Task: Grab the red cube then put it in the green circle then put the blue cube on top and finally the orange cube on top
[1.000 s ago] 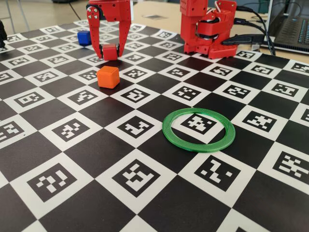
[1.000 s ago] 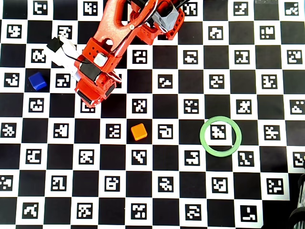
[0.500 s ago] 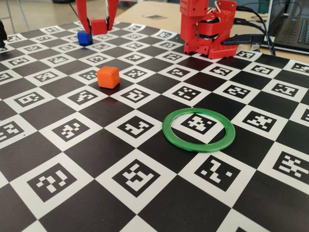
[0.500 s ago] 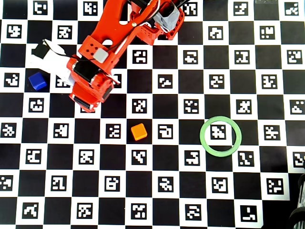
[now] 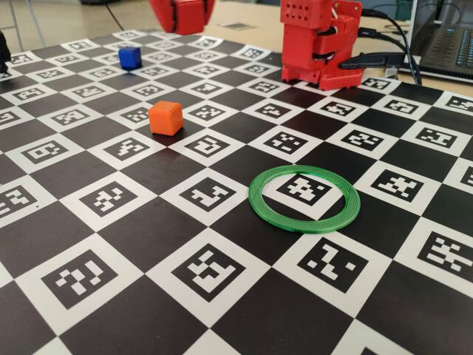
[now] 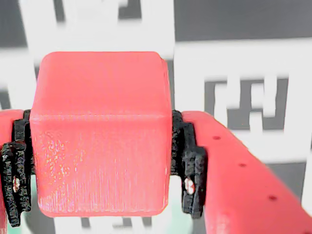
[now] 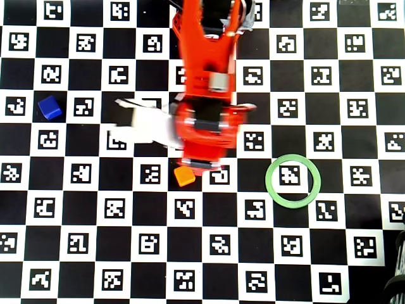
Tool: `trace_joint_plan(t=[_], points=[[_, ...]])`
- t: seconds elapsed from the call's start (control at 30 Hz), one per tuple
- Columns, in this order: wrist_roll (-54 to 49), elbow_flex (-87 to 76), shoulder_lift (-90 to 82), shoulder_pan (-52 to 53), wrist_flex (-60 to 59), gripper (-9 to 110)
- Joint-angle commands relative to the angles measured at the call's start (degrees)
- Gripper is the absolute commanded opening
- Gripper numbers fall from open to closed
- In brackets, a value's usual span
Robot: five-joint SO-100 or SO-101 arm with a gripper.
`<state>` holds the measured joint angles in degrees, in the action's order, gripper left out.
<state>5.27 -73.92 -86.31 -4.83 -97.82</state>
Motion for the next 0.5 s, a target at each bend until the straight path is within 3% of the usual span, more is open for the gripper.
trace_joint_plan(t=[0.0, 0.47], points=[[3.8, 6.4, 0.6, -8.5, -0.9, 2], [12.6, 17.0, 12.9, -25.5, 1.8, 2]])
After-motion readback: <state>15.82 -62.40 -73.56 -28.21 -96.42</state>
